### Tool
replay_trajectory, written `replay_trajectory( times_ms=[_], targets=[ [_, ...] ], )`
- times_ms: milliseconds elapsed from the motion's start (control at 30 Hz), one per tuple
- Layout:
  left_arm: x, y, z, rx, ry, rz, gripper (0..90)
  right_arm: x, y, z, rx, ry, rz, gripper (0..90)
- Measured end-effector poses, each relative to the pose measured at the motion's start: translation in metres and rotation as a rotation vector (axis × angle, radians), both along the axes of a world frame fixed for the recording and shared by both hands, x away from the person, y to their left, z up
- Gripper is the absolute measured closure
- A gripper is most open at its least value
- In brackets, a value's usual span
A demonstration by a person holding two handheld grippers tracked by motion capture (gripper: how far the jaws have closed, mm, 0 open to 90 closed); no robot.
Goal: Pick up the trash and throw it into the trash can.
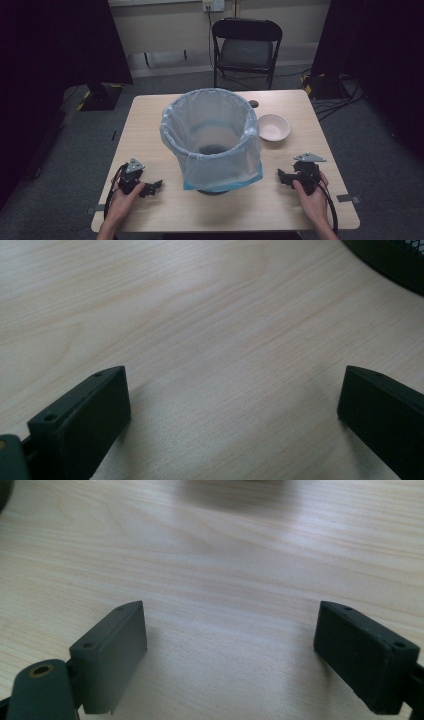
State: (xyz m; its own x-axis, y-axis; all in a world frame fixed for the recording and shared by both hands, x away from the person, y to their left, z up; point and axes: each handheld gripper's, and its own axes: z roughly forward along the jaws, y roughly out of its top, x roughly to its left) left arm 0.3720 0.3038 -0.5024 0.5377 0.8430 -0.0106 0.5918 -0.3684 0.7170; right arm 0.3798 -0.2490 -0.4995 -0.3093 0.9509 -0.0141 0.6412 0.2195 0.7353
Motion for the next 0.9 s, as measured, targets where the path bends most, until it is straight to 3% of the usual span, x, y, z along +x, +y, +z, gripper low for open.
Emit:
replay_trajectory(
  times_ms=[333, 467, 600, 700, 900],
  targets=[
    [0.0, 0.0, 0.0, 0.0, 0.0, 0.001, 0.0, -0.002, -0.002, 0.0, 0.0, 0.003, 0.019, 13.4],
    [0.0, 0.0, 0.0, 0.0, 0.0, 0.001, 0.0, -0.001, -0.002, 0.007, -0.006, 0.064, 0.046, 19.4],
    [0.0, 0.0, 0.0, 0.0, 0.0, 0.0, 0.0, 0.003, -0.006, 0.013, 0.048, 0.089, 0.071, 21.9],
    [0.0, 0.0, 0.0, 0.001, 0.0, -0.001, 0.0, 0.007, -0.008, 0.018, 0.063, 0.074, 0.083, 26.8],
    [0.0, 0.0, 0.0, 0.0, 0.0, -0.001, 0.0, 0.018, -0.013, 0.03, 0.108, 0.061, 0.085, 26.9]
  ],
)
